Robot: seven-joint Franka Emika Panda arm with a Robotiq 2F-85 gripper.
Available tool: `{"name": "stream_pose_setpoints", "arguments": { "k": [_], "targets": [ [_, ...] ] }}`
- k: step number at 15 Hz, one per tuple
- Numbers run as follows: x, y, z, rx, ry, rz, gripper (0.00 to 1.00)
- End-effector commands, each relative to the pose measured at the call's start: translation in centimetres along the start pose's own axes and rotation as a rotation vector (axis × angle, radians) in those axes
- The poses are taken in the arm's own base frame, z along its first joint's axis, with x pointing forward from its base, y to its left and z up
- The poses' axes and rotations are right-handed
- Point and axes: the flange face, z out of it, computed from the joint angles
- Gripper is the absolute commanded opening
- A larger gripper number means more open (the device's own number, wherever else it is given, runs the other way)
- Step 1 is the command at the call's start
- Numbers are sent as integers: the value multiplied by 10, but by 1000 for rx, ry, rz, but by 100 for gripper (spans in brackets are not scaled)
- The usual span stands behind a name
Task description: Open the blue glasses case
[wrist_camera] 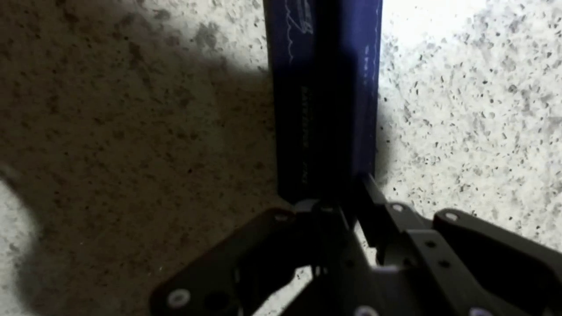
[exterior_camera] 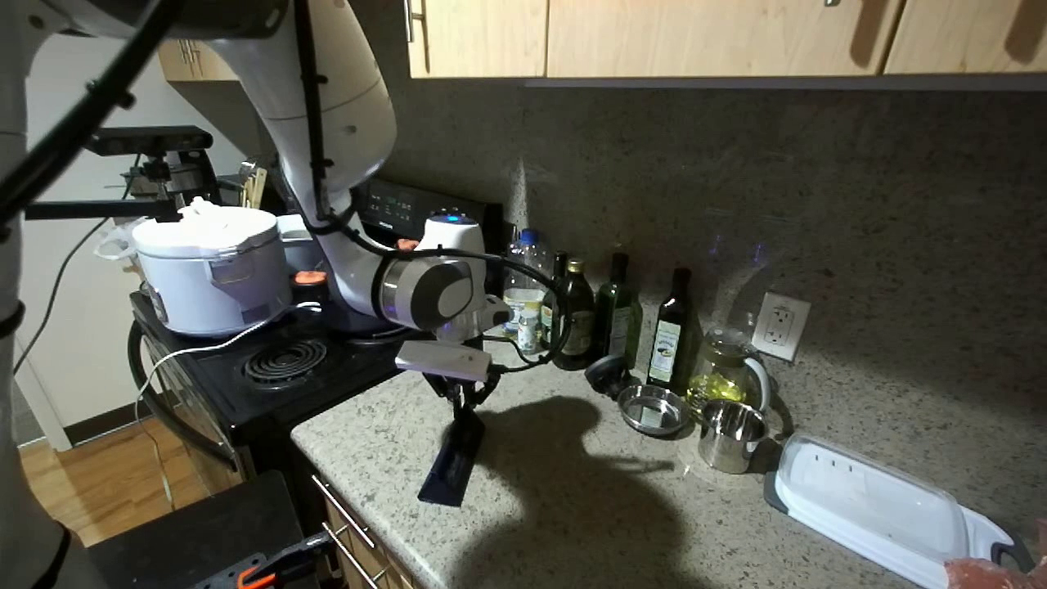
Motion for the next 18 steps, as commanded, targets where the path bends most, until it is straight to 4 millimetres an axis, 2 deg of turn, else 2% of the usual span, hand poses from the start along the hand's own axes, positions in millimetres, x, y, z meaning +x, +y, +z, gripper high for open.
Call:
{"name": "stream_pose_setpoints", "arguments": {
  "k": [1,10,15,16,17,18],
  "targets": [
    [7,10,4,4,-21,134,2],
    [7,19,4,21,-27,498,4],
    [6,26,-1,57,-9,617,4],
    [7,28,-3,61,-9,630,7],
    [6,27,-4,67,-9,639,40],
    [5,26,-6,71,-11,645,41]
  ]
}}
